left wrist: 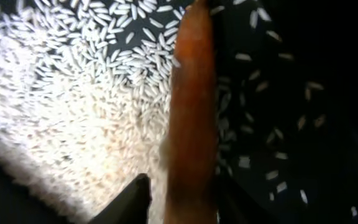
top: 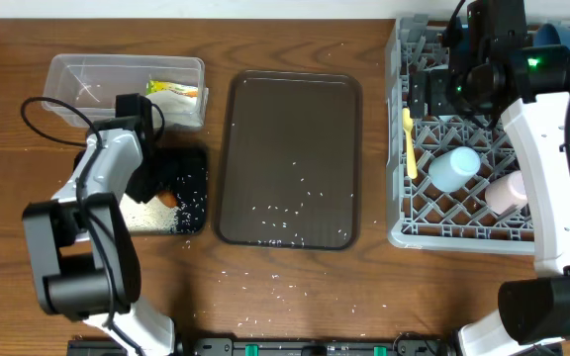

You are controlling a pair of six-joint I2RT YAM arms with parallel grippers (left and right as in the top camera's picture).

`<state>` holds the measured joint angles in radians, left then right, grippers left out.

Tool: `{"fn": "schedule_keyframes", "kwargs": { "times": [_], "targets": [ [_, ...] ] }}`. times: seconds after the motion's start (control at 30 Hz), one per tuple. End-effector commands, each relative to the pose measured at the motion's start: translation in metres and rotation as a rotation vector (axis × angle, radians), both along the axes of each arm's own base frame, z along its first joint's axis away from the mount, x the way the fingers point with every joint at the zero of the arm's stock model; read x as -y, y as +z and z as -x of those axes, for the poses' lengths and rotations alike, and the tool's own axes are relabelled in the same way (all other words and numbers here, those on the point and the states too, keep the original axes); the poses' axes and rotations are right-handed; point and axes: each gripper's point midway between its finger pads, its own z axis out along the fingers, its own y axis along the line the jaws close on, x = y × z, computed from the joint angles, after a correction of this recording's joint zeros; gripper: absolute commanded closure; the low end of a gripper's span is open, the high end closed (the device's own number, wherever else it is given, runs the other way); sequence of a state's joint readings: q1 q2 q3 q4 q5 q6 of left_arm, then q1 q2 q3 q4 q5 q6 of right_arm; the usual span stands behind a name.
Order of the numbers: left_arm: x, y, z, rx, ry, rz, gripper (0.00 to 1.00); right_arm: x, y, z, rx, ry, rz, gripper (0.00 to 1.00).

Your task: Sort waste into correct bins and load items into the dishwasher rack

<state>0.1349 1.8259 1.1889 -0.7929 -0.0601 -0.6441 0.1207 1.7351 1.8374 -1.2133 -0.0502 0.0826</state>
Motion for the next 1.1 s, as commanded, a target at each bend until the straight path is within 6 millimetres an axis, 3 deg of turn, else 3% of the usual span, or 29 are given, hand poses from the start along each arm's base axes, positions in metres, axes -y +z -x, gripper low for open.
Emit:
{"fn": "schedule_keyframes", "kwargs": {
  "times": [0.0, 0.03, 0.1, 0.27, 0.4, 0.57, 0.83, 0.97, 1.07],
  "targets": [
    [-0.008, 0.058, -0.019, 0.149, -0.015, -0.043, 0.49, 0.001, 0.007, -0.001, 0.023, 0.005, 0.002, 0.01],
    [-0.007, 0.068, -0.018, 0.171, -0.014, -0.046, 0.41, 0.001, 0.011, 0.000, 0.030, 0.006, -0.001, 0.01],
    [-0.007, 0.087, -0.014, 0.214, -0.014, -0.053, 0.13, -0.002, 0.024, 0.005, 0.061, 0.014, -0.021, 0.01],
    [-0.007, 0.119, -0.012, 0.310, -0.012, -0.067, 0.10, 0.001, 0.093, 0.037, 0.217, 0.018, -0.043, 0.01],
    [-0.007, 0.123, -0.012, 0.322, -0.012, -0.069, 0.08, 0.004, 0.153, 0.073, 0.405, 0.023, -0.067, 0.01],
    [-0.007, 0.122, -0.011, 0.320, -0.012, -0.068, 0.05, 0.010, 0.203, 0.126, 0.571, 0.028, -0.087, 0.01],
    [-0.007, 0.122, -0.011, 0.320, -0.012, -0.068, 0.04, 0.025, 0.248, 0.196, 0.776, 0.024, -0.061, 0.01],
    [-0.007, 0.122, -0.011, 0.319, -0.012, -0.068, 0.04, 0.032, 0.246, 0.225, 0.794, 0.013, -0.032, 0.01],
    [-0.007, 0.122, -0.011, 0.320, -0.012, -0.068, 0.04, 0.053, 0.236, 0.219, 0.796, -0.081, 0.049, 0.01]
  ]
}}
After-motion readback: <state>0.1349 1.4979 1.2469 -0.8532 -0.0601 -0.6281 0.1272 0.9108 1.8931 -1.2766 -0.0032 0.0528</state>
